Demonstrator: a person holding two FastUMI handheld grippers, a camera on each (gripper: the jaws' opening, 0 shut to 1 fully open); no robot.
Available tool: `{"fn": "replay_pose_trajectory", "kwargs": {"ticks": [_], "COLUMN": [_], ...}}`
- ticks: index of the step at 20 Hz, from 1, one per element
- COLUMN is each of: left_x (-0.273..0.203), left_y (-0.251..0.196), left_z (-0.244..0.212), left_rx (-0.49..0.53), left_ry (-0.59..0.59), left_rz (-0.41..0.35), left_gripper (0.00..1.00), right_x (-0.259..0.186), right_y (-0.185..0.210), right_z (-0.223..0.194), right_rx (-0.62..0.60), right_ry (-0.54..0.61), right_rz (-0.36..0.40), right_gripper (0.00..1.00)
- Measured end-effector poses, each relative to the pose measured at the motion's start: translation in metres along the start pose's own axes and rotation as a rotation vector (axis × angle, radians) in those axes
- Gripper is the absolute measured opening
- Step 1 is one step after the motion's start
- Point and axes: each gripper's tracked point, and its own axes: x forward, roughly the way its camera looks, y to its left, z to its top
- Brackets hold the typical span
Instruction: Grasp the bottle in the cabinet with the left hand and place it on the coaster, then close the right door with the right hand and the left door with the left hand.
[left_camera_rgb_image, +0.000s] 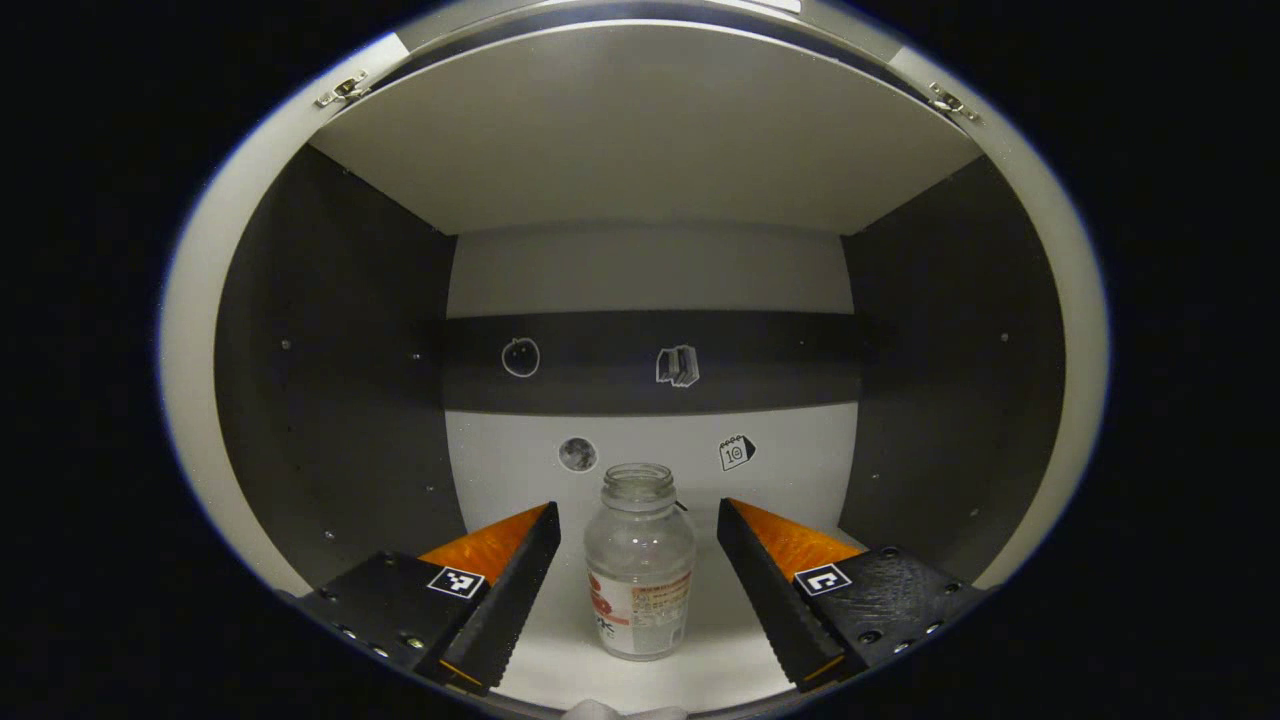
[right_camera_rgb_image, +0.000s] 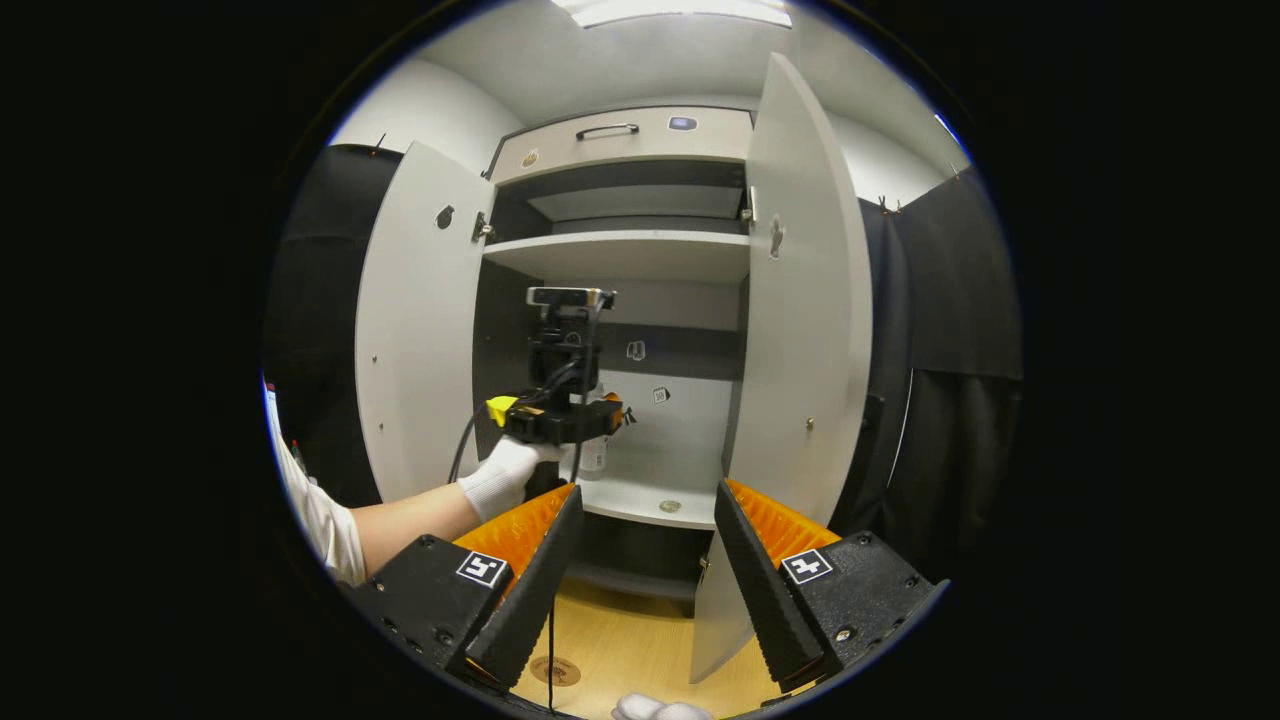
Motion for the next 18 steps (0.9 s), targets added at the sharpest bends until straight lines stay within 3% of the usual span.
{"fn": "replay_pose_trajectory", "kwargs": {"ticks": [5,6,7,10,15,18], "left_x": [0.021,0.025,0.024,0.007,-0.075,-0.134], "left_y": [-0.004,-0.002,0.0,-0.001,0.0,0.0], "left_z": [-0.018,-0.021,-0.02,-0.008,0.028,0.028], "left_rx": [-0.003,0.003,0.005,-0.026,-0.011,0.014], "left_ry": [0.022,0.021,0.02,0.018,-0.038,-0.059], "left_rz": [-0.005,0.0,0.014,-0.014,-0.079,-0.11], "left_gripper": [0.96,0.94,0.75,0.75,0.78,0.72], "right_x": [-0.001,-0.001,-0.001,0.001,0.002,0.002], "right_y": [-0.001,-0.001,0.0,-0.003,-0.004,-0.005], "right_z": [-0.002,-0.002,-0.001,0.001,0.004,0.003], "right_rx": [-0.005,-0.002,0.001,0.004,0.047,0.073], "right_ry": [0.011,0.012,0.011,-0.007,-0.028,-0.023], "right_rz": [0.009,0.009,0.012,-0.003,-0.044,-0.075], "right_gripper": [0.82,0.82,0.82,0.82,0.82,0.82]}}
